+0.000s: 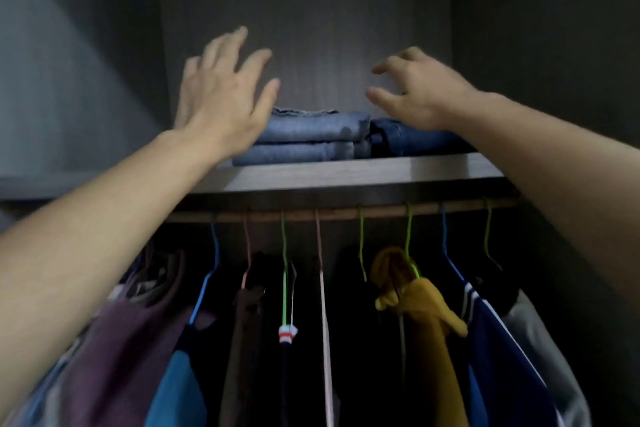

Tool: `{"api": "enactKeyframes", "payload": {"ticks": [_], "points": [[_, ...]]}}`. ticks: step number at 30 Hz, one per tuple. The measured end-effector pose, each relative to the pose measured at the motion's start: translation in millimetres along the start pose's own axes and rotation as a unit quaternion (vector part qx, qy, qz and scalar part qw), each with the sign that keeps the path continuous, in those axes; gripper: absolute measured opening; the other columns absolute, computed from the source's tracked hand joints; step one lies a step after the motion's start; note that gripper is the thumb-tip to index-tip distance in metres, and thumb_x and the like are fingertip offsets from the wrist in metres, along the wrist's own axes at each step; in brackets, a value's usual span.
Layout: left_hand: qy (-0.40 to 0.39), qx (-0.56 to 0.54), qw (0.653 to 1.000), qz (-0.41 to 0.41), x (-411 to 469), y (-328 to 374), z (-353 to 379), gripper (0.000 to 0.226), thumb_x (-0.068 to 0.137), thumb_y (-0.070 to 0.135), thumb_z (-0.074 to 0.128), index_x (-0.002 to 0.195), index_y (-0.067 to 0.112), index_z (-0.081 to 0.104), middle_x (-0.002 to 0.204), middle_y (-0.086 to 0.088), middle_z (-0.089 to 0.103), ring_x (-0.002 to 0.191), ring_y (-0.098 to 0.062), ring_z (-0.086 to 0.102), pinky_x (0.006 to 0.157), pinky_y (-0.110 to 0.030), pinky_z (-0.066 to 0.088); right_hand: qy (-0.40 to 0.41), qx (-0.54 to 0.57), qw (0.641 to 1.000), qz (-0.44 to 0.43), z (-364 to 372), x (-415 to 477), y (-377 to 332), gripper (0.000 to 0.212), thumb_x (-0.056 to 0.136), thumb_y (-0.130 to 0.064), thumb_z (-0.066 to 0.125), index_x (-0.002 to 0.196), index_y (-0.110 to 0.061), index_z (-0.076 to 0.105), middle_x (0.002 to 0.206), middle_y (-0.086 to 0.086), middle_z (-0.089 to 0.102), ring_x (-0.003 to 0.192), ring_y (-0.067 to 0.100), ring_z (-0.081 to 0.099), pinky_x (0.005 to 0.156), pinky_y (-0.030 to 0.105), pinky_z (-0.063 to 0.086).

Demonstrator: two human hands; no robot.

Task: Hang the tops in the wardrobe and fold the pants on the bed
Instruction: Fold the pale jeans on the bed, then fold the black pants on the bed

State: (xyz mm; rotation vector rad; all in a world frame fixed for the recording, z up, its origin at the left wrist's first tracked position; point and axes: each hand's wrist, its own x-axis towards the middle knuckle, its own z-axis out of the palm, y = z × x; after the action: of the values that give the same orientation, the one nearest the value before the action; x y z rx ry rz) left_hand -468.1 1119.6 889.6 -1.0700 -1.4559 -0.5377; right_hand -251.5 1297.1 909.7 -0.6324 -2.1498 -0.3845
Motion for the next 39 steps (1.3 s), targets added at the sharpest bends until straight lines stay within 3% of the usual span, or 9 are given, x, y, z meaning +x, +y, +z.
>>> {"api": "enactKeyframes", "payload": {"ticks": [4,10,16,20,25,29,34,39], "points": [[0.056,-0.025,0.997,-0.043,-65.8,37.4,-23.6,0.053,0.1,0.044,0.038,0.143,0.016,0.048,0.156,-0.017,0.034,0.141,-0.037,0.033,0.107,-0.048,0.032,0.043,0.078,0.996,0.001,3.6,-50.6,-2.2,0.058,0.099,-0.061,0.038,0.146,-0.027,0.044,0.15,0.01,0.039,0.135,0.031,0.044,0.106,0.045,0.04],[-0.029,0.003,0.999,-0.03,-131.9,78.1,-34.2,0.057,0.101,0.047,0.035,0.147,0.015,0.041,0.159,-0.019,0.026,0.145,-0.036,0.026,0.113,-0.052,0.025,0.134,-0.023,0.99,-0.033,35.5,-131.0,-1.2,0.062,0.102,-0.056,0.031,0.151,-0.019,0.04,0.158,0.02,0.031,0.143,0.036,0.033,0.114,0.049,0.031],[-0.122,-0.025,0.991,-0.054,-185.3,99.3,-44.9,0.06,0.099,0.048,0.035,0.148,0.014,0.039,0.16,-0.021,0.023,0.145,-0.038,0.025,0.111,-0.059,0.029,0.034,-0.078,0.996,0.035,63.4,-224.4,-21.7,0.069,0.101,-0.055,0.034,0.159,-0.021,0.019,0.165,0.02,0.006,0.153,0.035,0.008,0.123,0.051,0.013],[-0.172,-0.058,0.981,-0.066,-228.0,107.4,-68.2,0.065,0.098,0.052,0.031,0.152,0.015,0.033,0.161,-0.021,0.018,0.147,-0.038,0.02,0.111,-0.06,0.028,-0.024,-0.099,0.994,0.046,53.1,-282.0,-41.8,0.069,0.102,-0.056,0.031,0.16,-0.022,0.015,0.166,0.02,0.002,0.153,0.034,0.005,0.124,0.05,0.01],[-0.153,-0.113,0.982,-0.006,-274.5,103.2,-104.8,0.066,0.099,0.053,0.032,0.153,0.016,0.03,0.161,-0.021,0.019,0.146,-0.039,0.021,0.111,-0.06,0.028,-0.017,-0.096,0.99,0.101,20.5,-338.8,-77.1,0.068,0.103,-0.056,0.032,0.159,-0.021,0.019,0.166,0.019,0.006,0.153,0.035,0.008,0.124,0.05,0.012],[-0.126,-0.171,0.977,0.024,-297.5,122.5,-122.3,0.065,0.101,0.052,0.032,0.155,0.016,0.026,0.162,-0.02,0.017,0.148,-0.038,0.019,0.114,-0.06,0.026,-0.054,-0.153,0.982,0.101,-7.9,-395.0,-94.3,0.068,0.102,-0.057,0.031,0.16,-0.023,0.016,0.166,0.017,0.006,0.153,0.034,0.009,0.124,0.049,0.011],[-0.176,-0.284,0.942,0.016,-300.9,212.2,-157.1,0.068,0.101,0.052,0.029,0.156,0.015,0.02,0.163,-0.021,0.011,0.15,-0.037,0.012,0.116,-0.06,0.019,-0.12,-0.248,0.955,0.114,-85.7,-485.7,-65.9,0.067,0.1,-0.052,0.038,0.157,-0.019,0.026,0.164,0.022,0.014,0.15,0.039,0.02,0.122,0.053,0.016],[-0.153,-0.381,0.909,0.068,-270.6,337.4,-217.3,0.068,0.099,0.052,0.031,0.156,0.015,0.024,0.162,-0.022,0.013,0.15,-0.038,0.014,0.116,-0.059,0.018,-0.116,-0.313,0.921,0.198,-211.3,-582.4,-8.1,0.069,0.097,-0.048,0.046,0.156,-0.016,0.033,0.162,0.024,0.018,0.149,0.041,0.023,0.12,0.055,0.019]]}}
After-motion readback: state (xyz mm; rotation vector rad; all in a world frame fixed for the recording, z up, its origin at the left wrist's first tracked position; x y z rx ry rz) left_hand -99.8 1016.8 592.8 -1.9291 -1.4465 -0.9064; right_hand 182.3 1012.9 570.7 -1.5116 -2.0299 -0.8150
